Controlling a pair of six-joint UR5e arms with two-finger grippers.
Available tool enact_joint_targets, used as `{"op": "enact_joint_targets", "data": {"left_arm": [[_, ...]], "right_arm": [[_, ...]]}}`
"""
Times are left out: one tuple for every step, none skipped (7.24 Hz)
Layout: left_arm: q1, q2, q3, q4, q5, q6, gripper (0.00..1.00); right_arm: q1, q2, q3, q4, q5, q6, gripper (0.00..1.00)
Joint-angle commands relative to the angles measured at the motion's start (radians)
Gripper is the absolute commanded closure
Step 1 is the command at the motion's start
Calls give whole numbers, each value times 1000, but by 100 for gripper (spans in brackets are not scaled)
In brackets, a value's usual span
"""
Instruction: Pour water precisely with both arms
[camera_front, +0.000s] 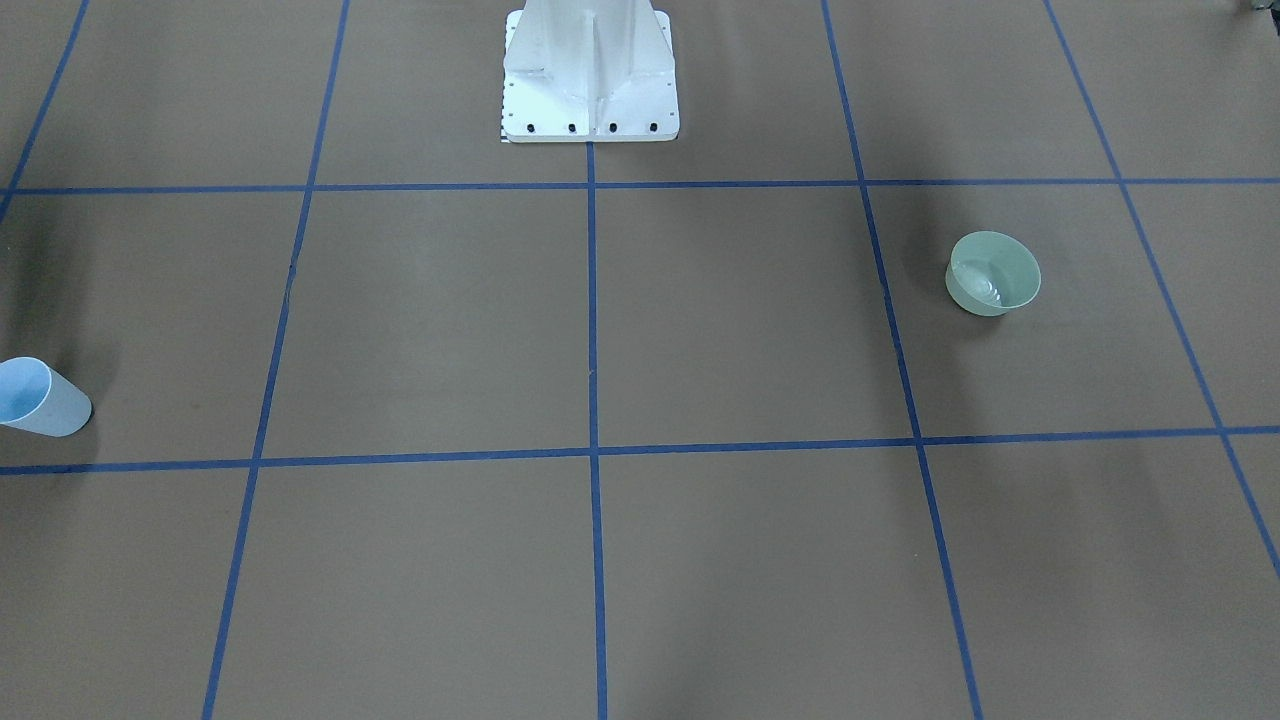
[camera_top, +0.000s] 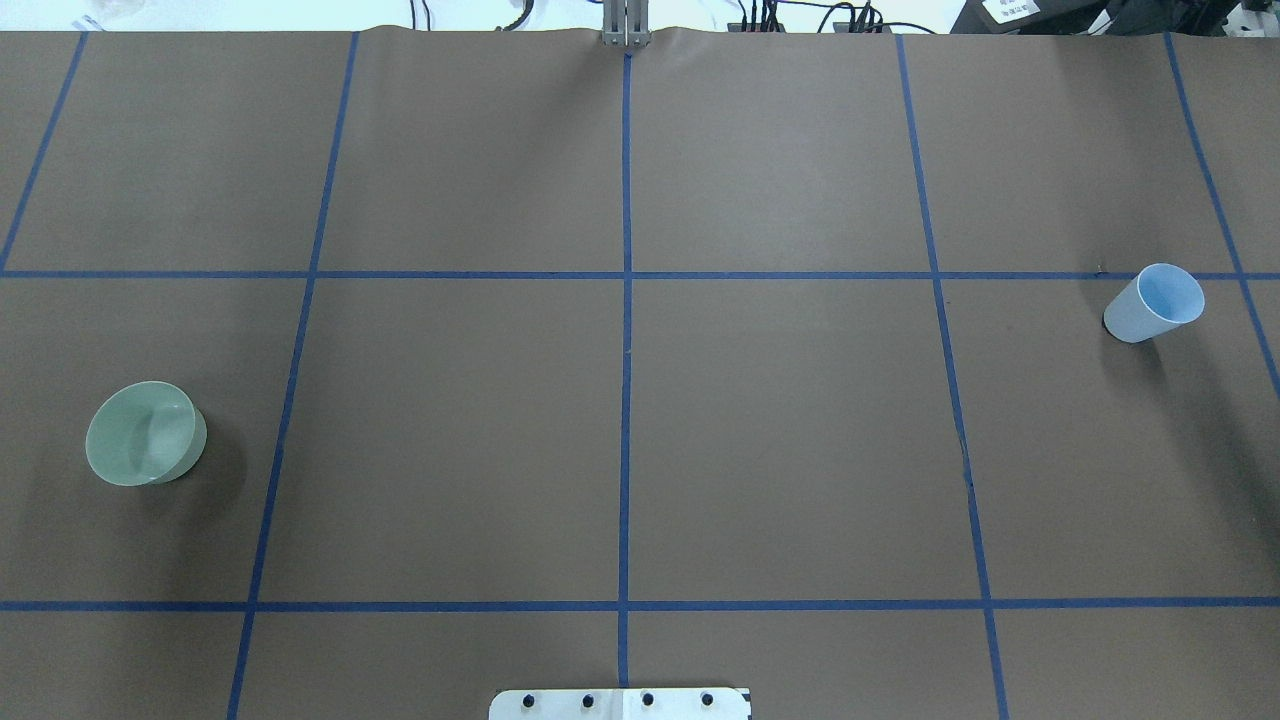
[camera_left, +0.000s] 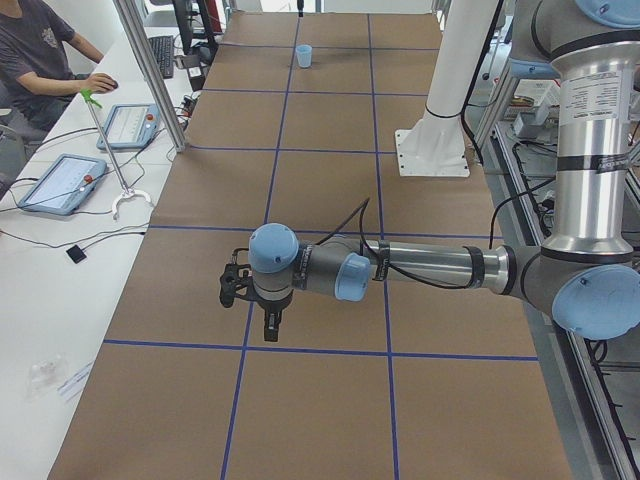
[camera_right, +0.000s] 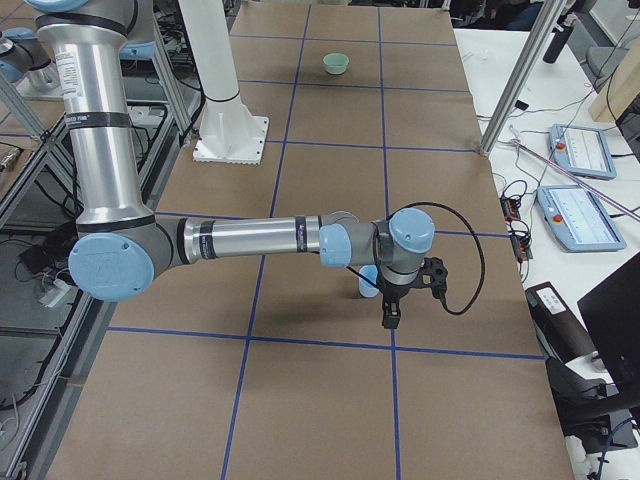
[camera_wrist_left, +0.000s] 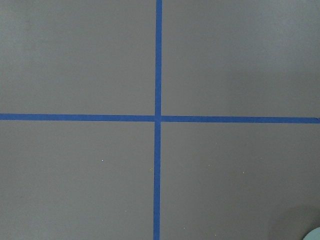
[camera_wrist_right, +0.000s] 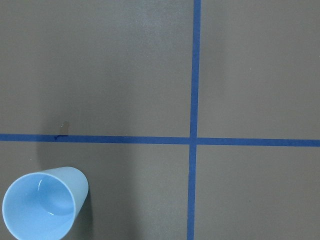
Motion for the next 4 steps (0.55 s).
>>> {"op": "enact_joint_targets", "data": {"left_arm": [[1,-1,-2,0,7,2,0],[1,4,-2,-2,11,-3,0],[1,58,-19,-38,8,-3,0],[7,65,-4,-101,9,-3,0]], "right_arm": [[3,1,2,2,-1,0,0],[5,1,2,2,0,0,0],[3,0,2,2,0,0,0],[3,-1,7,2,2,0,0]]}}
